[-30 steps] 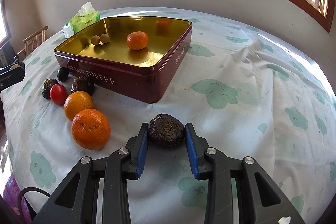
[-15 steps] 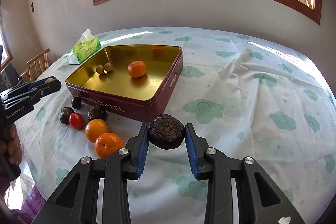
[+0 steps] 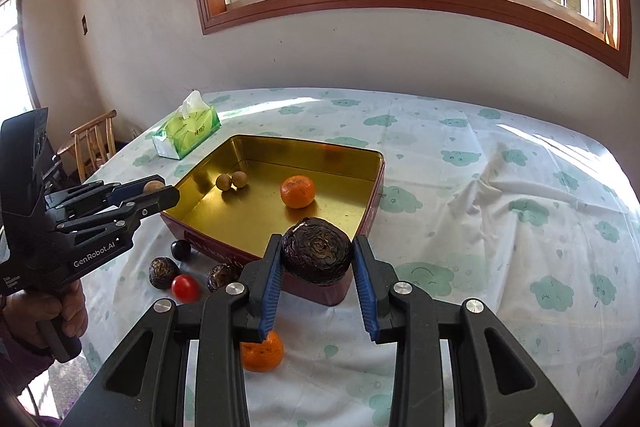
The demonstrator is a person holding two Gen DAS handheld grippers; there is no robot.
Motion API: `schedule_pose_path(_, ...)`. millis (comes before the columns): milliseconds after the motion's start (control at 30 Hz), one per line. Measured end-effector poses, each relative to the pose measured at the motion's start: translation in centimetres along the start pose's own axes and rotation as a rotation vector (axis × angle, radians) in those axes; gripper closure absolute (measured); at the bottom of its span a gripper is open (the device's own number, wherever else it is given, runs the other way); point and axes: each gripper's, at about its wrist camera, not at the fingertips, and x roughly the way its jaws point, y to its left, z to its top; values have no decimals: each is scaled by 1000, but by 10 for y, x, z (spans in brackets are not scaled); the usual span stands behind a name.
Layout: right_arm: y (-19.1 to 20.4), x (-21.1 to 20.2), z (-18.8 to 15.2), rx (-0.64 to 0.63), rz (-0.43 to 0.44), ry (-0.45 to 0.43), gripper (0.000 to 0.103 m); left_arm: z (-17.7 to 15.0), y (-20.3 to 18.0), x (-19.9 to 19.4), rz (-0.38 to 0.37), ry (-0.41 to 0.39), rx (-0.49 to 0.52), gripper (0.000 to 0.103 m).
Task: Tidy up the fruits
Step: 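Lift the held fruits and carry both tools over the tin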
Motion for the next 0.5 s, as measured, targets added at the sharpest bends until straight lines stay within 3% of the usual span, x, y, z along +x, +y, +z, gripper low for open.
schedule_pose_path(500,15,32,18,-28,43,18,72,9,6,30,0,25,-2,77)
